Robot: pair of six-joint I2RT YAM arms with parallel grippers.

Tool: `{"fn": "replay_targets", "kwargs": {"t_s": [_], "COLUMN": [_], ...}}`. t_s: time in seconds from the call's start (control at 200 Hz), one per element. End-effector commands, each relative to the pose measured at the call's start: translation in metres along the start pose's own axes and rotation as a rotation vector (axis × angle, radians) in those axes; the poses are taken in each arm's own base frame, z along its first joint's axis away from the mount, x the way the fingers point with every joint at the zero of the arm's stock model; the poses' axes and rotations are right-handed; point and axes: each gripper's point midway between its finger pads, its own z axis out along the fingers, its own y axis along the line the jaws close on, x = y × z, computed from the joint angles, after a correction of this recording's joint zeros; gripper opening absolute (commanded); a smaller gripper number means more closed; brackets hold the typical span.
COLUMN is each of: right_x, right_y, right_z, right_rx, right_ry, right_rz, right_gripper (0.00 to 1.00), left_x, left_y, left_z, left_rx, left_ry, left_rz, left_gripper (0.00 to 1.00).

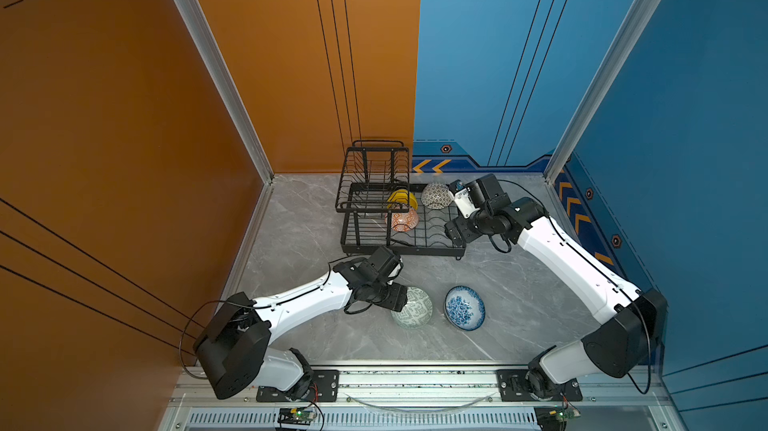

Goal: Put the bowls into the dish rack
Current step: 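Move the left gripper down to the green-and-white bowl on the table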

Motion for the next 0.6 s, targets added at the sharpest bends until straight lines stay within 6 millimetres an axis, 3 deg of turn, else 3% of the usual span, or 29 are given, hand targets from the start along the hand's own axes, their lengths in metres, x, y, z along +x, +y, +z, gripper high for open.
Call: {"fn": "replay_targets", "kwargs": {"t_s": [0.0,0.596], "right_x": [0.004,0.004], "right_y": [-0.002,-0.003], "right_z": [-0.001,0.001], "right_rx": [0.006,0.004], "right_ry": [0.023,0.027], "right_rz": [0.005,0.002], "right_gripper": [1.00,1.00], "left_x": [-0.005,-0.007], "left_y": [-0.012,-0.012], "left_z": [0.005,0.024], "left_rx": [0.036,0.027], "left_ry": [0.008,0.064], "left_rz": [0.010,0.009], "left_gripper": [0.68,0.26]}}
